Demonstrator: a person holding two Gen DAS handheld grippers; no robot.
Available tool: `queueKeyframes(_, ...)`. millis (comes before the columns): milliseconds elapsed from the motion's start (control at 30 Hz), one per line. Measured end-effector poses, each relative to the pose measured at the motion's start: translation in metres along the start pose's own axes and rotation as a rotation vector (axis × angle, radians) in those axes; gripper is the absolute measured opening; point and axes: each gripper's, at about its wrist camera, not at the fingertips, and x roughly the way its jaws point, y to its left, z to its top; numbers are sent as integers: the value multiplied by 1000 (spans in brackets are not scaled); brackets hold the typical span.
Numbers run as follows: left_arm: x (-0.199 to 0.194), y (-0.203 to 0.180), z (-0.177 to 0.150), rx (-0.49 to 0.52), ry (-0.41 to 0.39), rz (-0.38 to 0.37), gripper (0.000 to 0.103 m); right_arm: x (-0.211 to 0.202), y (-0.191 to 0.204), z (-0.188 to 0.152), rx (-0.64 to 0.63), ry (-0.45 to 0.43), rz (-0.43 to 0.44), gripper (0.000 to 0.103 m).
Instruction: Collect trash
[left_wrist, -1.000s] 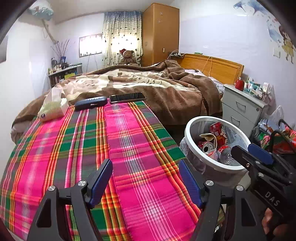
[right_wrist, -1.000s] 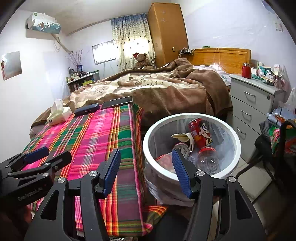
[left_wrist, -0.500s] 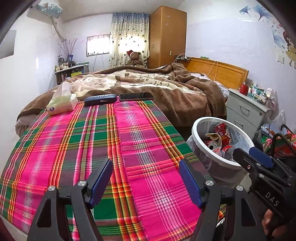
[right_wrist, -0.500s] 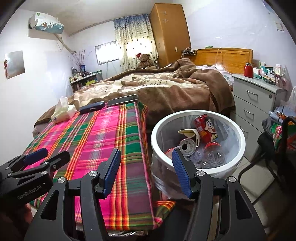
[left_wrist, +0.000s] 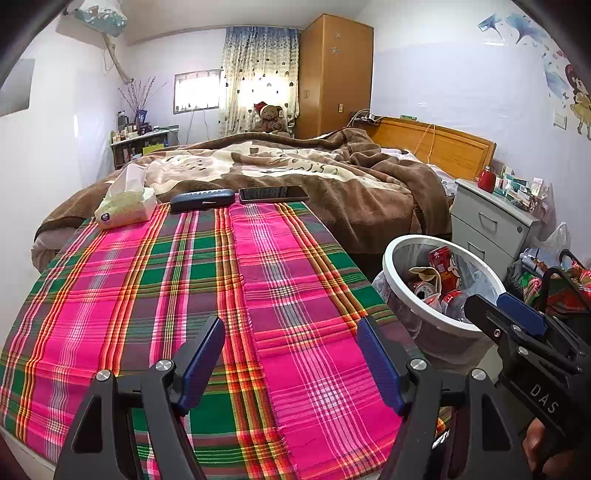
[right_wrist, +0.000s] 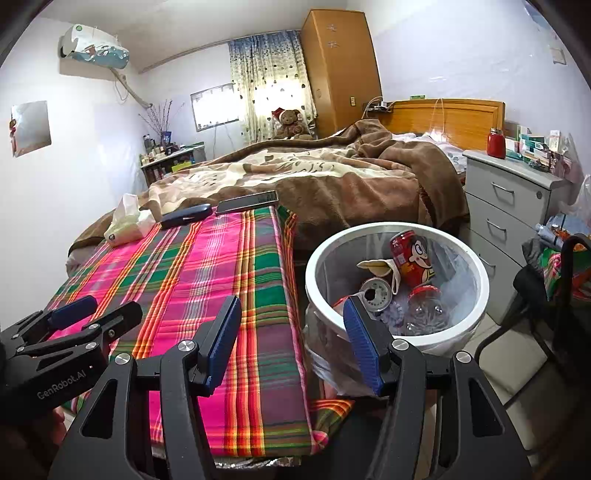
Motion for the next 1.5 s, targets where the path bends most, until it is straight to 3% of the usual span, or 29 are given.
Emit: queueKeyframes(1500,-10,3,0,-7,-3,0,74,-6,6,1,-3,-12,4,59)
